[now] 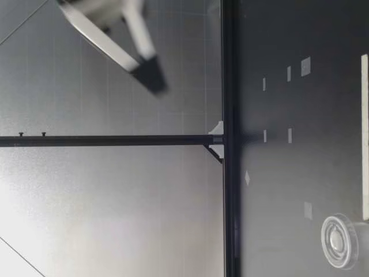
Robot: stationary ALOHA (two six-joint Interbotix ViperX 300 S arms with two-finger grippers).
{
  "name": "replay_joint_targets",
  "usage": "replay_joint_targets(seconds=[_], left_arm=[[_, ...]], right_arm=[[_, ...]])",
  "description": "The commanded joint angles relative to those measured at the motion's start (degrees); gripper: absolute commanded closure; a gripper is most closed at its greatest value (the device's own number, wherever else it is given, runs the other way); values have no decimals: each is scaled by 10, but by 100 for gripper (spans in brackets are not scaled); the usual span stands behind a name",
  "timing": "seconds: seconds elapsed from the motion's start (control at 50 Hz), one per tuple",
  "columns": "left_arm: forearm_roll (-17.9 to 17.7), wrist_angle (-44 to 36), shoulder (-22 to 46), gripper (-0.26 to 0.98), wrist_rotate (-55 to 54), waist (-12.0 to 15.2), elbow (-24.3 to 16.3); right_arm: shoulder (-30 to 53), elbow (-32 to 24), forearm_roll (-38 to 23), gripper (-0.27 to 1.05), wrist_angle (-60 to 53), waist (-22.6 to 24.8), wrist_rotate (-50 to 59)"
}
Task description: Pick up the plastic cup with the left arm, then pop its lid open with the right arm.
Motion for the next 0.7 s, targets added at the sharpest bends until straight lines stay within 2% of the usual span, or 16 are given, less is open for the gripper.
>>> replay_joint_targets(seconds=[0.0, 0.12, 0.26, 0.38, 0.68], left_arm=[[-1, -7, 4, 18, -1, -1, 3], [-1, -7, 17, 18, -2, -1, 12], [-19, -7, 50, 18, -2, -1, 16], [-37, -8, 93, 18, -2, -1, 8], [-38, -63, 206, 18, -1, -1, -21]], right_arm=[[42, -36, 0, 87, -11, -4, 0], [111, -76, 0, 87, -12, -4, 1], [170, -117, 0, 87, -11, -4, 1], [200, -140, 1, 87, -10, -6, 3], [251, -175, 4, 87, -10, -14, 26]])
